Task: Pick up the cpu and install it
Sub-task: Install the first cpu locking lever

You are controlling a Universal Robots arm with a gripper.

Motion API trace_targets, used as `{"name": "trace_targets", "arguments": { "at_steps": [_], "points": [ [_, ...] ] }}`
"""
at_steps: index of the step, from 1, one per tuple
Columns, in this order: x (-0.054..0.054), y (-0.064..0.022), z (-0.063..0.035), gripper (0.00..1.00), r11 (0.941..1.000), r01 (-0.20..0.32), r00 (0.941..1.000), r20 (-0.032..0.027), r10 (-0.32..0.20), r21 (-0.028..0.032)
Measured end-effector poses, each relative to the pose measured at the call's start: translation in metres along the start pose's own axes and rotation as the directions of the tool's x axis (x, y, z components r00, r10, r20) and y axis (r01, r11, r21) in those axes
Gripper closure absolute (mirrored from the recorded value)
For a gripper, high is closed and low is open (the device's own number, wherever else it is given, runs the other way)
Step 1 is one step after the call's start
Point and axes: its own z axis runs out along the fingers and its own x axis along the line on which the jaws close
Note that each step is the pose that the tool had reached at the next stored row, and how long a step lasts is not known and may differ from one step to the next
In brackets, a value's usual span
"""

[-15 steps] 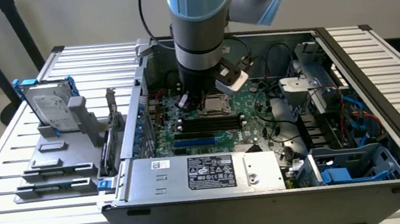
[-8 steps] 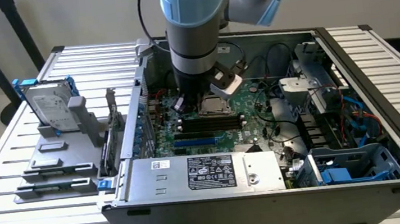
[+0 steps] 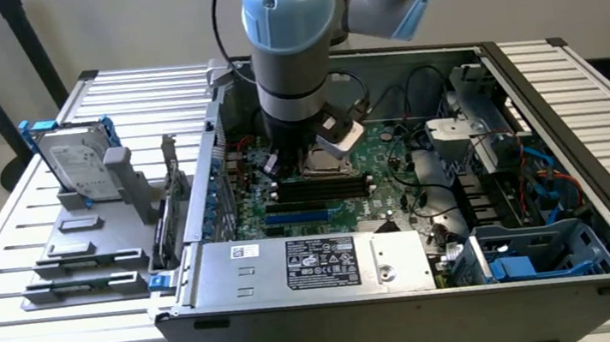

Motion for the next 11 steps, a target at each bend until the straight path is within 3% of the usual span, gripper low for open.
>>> {"name": "trace_targets", "arguments": {
  "at_steps": [11],
  "points": [
    [0.001,-0.0029,0.0152,0.89,1.0000,0.001,1.0000,0.0000,-0.001,0.0002]
  ]
}}
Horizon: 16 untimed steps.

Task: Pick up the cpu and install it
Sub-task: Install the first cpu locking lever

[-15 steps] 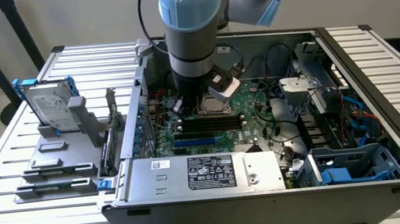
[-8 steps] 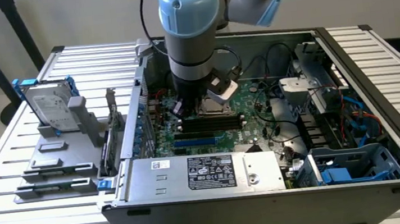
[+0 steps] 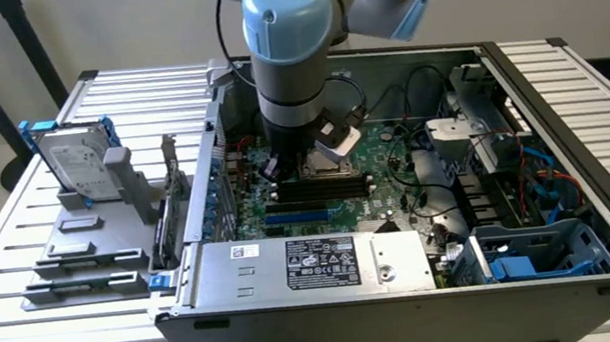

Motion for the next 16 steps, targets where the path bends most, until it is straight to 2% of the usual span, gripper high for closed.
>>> {"name": "trace_targets", "arguments": {
  "at_steps": [6,9,11,16],
  "points": [
    [0.0009,-0.0011,0.0038,0.89,1.0000,0.000,1.0000,0.0001,0.000,-0.0001],
    [0.0009,-0.0012,0.0039,0.89,1.0000,0.000,1.0000,0.0028,0.000,0.0003],
    [0.0010,-0.0013,0.0039,0.89,1.0000,-0.001,1.0000,0.0070,0.001,0.0010],
    [0.0010,-0.0016,0.0025,0.89,1.0000,-0.005,0.9997,0.0224,0.005,0.0050]
  ]
}}
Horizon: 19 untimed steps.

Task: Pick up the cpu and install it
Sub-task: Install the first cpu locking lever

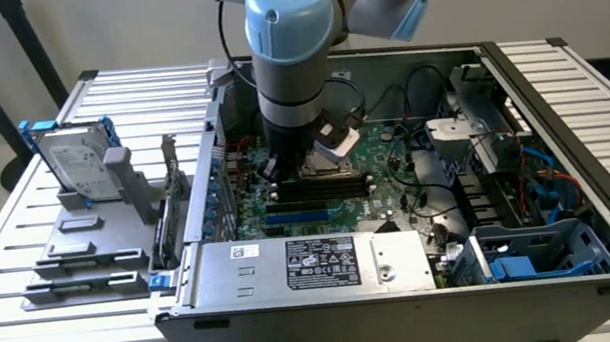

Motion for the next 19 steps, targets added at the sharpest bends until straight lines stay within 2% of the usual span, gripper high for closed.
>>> {"name": "trace_targets", "arguments": {
  "at_steps": [7,14,16,19],
  "points": [
    [0.005,-0.0041,-0.0066,0.89,1.0000,0.000,1.0000,0.0051,0.000,-0.0023],
    [0.021,-0.0197,-0.0032,0.89,1.0000,0.006,0.9999,0.0087,-0.006,-0.0031],
    [0.024,-0.0227,-0.0056,0.89,0.9999,0.014,0.9998,0.0112,-0.014,-0.0024],
    [0.027,-0.0253,-0.0142,0.89,0.9991,0.042,0.9990,0.0181,-0.042,0.0012]
  ]
}}
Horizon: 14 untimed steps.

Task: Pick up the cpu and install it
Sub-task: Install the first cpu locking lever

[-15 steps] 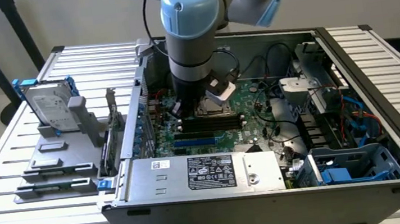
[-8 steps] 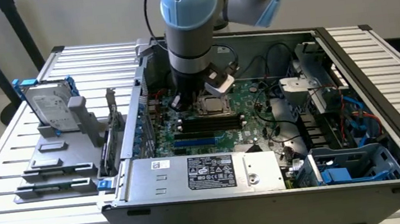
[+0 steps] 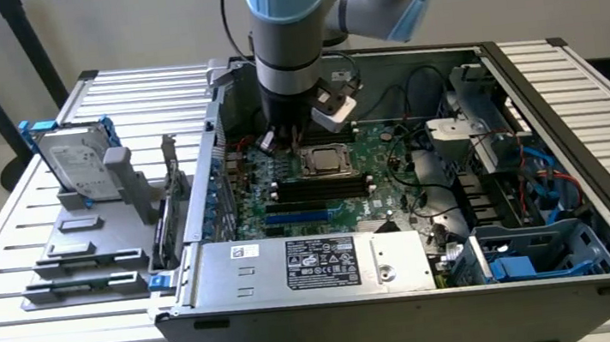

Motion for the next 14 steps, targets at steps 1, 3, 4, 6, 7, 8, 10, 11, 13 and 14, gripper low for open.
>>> {"name": "trace_targets", "arguments": {
  "at_steps": [1,3,4,6,7,8,10,11,13,14],
  "points": [
    [0.0006,-0.0006,-0.0028,0.89,0.9999,0.012,0.9999,0.0027,-0.012,0.0016],
    [0.0013,-0.0014,-0.0070,0.89,0.9993,0.036,0.9993,0.0084,-0.037,0.0050],
    [0.0016,-0.0017,-0.0087,0.89,0.9988,0.049,0.9987,0.0112,-0.049,0.0067],
    [0.0021,-0.0021,-0.0104,0.89,0.9974,0.072,0.9973,0.0148,-0.072,0.0101],
    [0.0024,-0.0024,-0.0108,0.89,0.9966,0.082,0.9965,0.0165,-0.082,0.0115],
    [0.0027,-0.0026,-0.0111,0.89,0.9959,0.090,0.9958,0.0180,-0.090,0.0123],
    [0.0037,-0.0035,-0.0110,0.89,0.9947,0.102,0.9946,0.0203,-0.102,0.0130],
    [0.0044,-0.0041,-0.0109,0.89,0.9943,0.106,0.9941,0.0212,-0.106,0.0129],
    [0.0057,-0.0052,-0.0105,0.89,0.9933,0.115,0.9931,0.0217,-0.115,0.0100],
    [0.0064,-0.0058,-0.0103,0.89,0.9928,0.120,0.9926,0.0218,-0.120,0.0072]
  ]
}}
